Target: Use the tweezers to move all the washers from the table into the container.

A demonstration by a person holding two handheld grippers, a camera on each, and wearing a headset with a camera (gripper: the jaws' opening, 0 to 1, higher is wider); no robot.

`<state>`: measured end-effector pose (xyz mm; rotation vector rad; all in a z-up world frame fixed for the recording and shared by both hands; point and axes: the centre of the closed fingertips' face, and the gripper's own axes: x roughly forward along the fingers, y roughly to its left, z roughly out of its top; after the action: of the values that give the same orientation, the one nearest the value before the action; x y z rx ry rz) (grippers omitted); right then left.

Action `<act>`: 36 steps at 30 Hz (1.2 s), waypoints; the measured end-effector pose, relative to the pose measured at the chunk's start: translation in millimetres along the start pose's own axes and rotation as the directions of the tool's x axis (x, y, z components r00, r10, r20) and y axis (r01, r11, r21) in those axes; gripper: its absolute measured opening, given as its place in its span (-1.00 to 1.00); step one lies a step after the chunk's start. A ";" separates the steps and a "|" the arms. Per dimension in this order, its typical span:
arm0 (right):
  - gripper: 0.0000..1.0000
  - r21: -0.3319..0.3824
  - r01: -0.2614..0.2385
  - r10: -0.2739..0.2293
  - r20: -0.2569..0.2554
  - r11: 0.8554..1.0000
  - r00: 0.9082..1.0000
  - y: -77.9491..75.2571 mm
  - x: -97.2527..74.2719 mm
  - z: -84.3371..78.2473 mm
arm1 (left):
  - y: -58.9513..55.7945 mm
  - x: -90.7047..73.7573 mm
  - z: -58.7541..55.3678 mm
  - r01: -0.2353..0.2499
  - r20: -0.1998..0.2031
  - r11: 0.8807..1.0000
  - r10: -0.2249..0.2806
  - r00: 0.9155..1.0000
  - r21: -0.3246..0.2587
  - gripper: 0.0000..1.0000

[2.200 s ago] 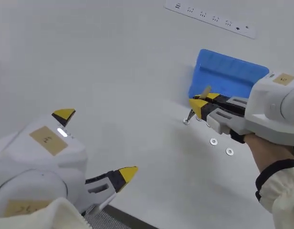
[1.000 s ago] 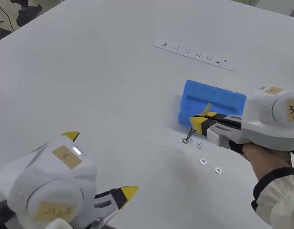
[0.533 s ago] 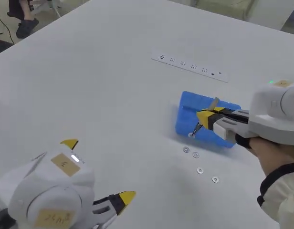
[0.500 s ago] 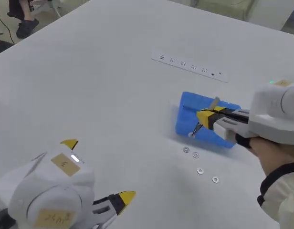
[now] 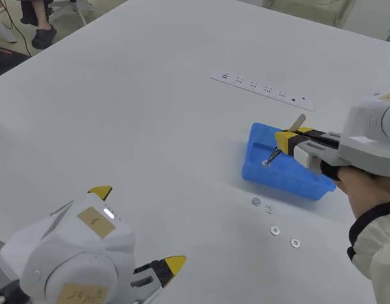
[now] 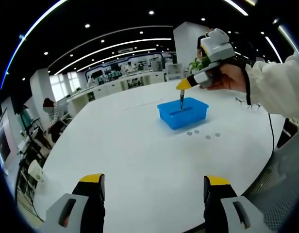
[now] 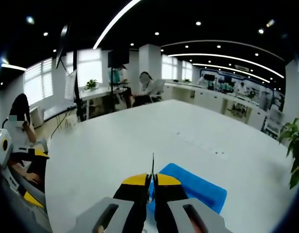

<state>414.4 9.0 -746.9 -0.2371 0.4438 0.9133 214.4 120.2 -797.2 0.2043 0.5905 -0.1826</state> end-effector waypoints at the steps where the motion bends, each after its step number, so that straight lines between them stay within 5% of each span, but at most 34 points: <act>1: -1.00 0.002 0.011 -0.011 0.000 1.000 1.000 -3.0 2.9 -0.4 | -0.2 0.2 -0.5 0.001 -0.003 1.000 -0.001 1.000 0.000 0.71; 18: -0.99 0.000 0.059 -0.059 -0.008 0.998 0.998 -17.5 38.3 -15.6 | 0.1 0.5 -3.0 -0.002 -0.017 1.000 0.002 1.000 -0.014 0.66; 36: -0.99 0.034 0.083 -0.082 -0.029 0.996 0.996 -21.2 54.1 -37.9 | -1.4 2.1 -6.3 0.006 -0.037 1.000 -0.007 0.999 -0.014 0.72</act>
<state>450.0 20.3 -805.4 -0.2340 0.4716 0.8215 212.4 120.2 -803.7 0.1928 0.6290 -0.1813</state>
